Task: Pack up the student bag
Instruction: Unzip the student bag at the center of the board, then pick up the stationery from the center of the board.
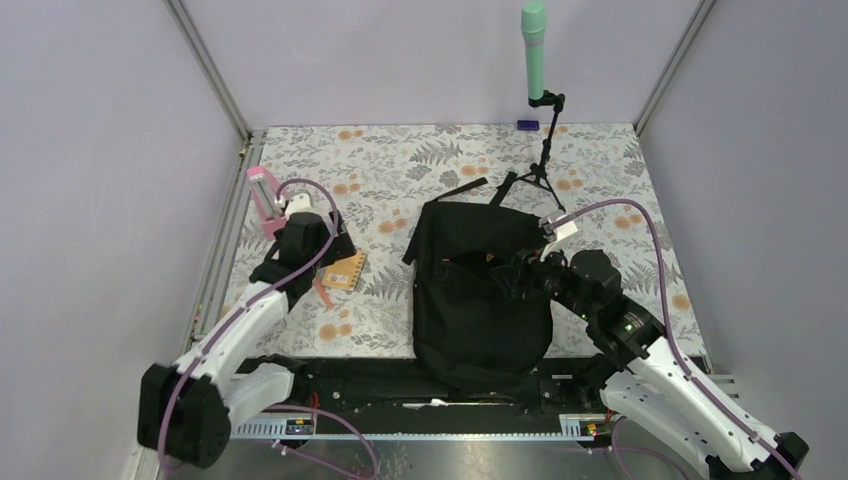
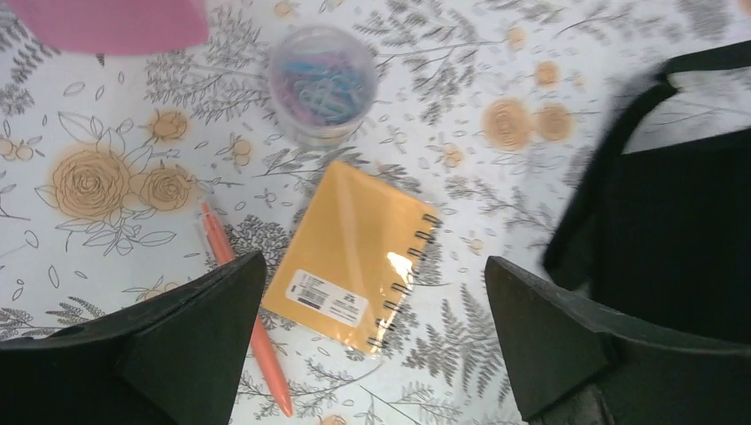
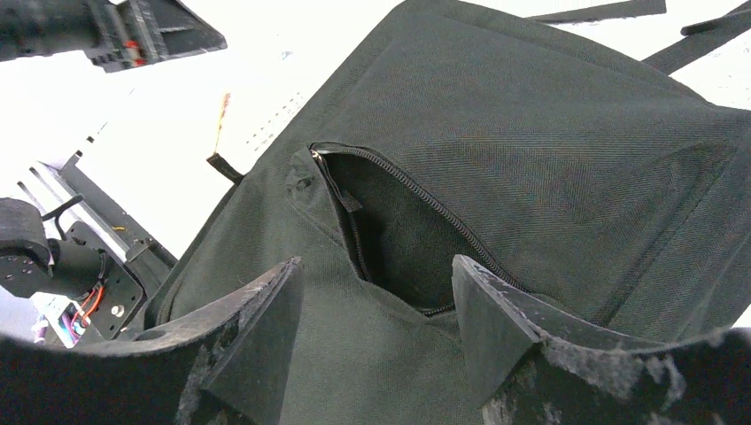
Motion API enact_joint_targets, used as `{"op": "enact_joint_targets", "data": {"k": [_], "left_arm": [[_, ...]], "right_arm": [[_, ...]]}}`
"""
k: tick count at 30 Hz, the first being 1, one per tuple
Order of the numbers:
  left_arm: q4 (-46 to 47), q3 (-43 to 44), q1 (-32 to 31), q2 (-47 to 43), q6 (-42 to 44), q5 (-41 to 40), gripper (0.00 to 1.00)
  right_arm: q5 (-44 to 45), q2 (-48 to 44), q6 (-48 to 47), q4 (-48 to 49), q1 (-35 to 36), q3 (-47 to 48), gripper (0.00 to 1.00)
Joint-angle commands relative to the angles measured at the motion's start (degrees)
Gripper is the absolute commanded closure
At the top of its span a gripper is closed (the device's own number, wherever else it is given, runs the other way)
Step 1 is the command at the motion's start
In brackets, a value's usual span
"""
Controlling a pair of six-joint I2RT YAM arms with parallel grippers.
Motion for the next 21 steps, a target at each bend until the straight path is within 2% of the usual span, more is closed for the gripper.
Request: {"op": "enact_joint_targets", "data": {"k": [1,8,14,21], "left_arm": [[6.1,2.9,3.5,8.3,-0.1,-0.9,0.01],[7.5,10.7,6.6,24.3,1.9,-3.7,0.01],[11.3,14.4,9.1,30.8,1.2,-0.2,0.01],[7.8,20.3,10.5,38.3,-0.6,1.4,0.01]], "right_arm": [[0.4,-2.3,-1.0,0.2,0.6,0.9,0.3],[0.9,-5.1,-1.5,-1.5,0.5,0.6,0.29],[1.2,-6.0,-1.9,-2.4,0.5,0.3,0.29],[1.0,-6.0,-2.0,-2.9,0.6,1.0,0.29]]}}
